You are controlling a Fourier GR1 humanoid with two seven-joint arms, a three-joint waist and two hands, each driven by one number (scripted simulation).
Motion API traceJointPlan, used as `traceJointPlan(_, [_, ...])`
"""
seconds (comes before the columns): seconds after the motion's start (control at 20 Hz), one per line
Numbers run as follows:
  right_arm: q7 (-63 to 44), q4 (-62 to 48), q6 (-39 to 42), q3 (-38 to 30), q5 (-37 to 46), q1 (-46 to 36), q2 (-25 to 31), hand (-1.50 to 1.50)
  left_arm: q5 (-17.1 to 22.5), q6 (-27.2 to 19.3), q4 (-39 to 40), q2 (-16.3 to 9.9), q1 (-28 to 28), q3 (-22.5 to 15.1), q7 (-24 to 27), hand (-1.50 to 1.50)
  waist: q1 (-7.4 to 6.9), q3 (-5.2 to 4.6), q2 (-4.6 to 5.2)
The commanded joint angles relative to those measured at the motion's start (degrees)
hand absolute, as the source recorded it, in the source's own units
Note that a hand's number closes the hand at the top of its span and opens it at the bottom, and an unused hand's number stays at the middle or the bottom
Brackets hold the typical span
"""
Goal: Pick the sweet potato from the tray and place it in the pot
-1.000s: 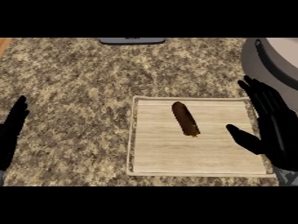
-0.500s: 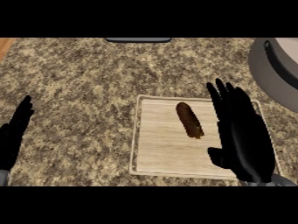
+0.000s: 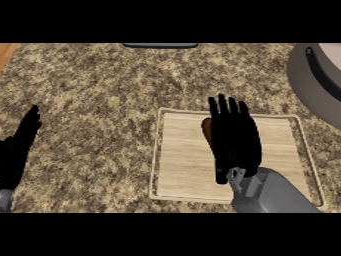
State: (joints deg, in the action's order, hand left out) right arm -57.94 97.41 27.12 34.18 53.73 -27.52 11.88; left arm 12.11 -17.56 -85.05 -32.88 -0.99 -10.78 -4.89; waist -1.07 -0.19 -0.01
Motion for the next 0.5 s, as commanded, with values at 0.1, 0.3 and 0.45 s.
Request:
traceJointPlan(0.1, [-10.78, -10.48, 11.34, -3.98, -1.82, -5.22, -9.13, -1.5, 0.04, 0.89, 0.88, 1.19, 2.76, 0.46, 3.03, 0.0, -0.05, 0.05, 0.04])
traceJointPlan(0.3, [-11.0, -15.3, 12.27, -4.95, -0.67, -7.24, -11.63, -1.5, -1.69, -0.62, 0.39, 2.49, 2.06, -0.24, 1.97, 0.0, 0.27, 0.11, -0.02])
traceJointPlan(0.45, [-12.25, -18.72, 11.55, -5.2, -0.29, -8.89, -11.73, -1.5, -2.0, -1.04, -0.12, 2.5, -0.01, 0.18, -0.31, 0.0, 0.46, 0.14, -0.01])
